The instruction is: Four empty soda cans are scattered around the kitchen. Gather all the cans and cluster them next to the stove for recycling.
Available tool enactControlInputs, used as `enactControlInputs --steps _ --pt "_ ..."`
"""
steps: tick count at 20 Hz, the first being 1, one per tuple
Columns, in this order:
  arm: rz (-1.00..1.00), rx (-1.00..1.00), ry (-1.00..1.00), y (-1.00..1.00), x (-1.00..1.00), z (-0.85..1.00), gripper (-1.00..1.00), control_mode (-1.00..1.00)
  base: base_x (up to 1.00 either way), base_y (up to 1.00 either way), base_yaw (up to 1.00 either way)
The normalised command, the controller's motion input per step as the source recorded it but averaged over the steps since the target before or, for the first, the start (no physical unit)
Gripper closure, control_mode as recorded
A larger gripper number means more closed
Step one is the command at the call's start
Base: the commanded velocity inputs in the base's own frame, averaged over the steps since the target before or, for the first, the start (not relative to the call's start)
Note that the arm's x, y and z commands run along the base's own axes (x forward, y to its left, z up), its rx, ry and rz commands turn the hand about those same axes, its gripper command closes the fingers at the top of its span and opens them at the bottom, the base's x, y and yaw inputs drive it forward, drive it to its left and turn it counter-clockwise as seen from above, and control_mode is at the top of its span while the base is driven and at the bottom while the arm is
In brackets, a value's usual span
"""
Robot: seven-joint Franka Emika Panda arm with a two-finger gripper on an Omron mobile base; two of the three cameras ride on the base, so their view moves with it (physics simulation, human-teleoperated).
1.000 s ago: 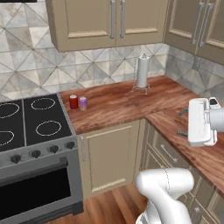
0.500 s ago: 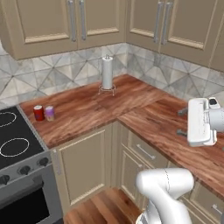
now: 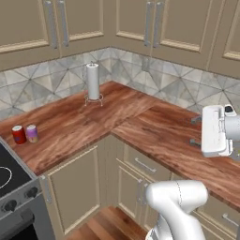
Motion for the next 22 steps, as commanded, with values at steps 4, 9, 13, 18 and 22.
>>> enactControlInputs --steps 4,9,13,18,22 --pt "0.00 0.00 0.00 0.00 0.00 0.00 -1.00 1.00 0.00 -0.16 -0.40" --pt "0.00 0.00 0.00 0.00 0.00 0.00 -1.00 1.00 0.00 -0.16 -0.40" --pt "0.00 0.00 0.00 0.00 0.00 0.00 -1.00 1.00 -0.06 -0.18 -0.37" --pt "0.00 0.00 0.00 0.00 0.00 0.00 -1.00 1.00 -0.47 -0.18 -0.27" --pt "0.00 0.00 0.00 0.00 0.00 0.00 -1.00 1.00 -0.78 -0.20 -0.18"
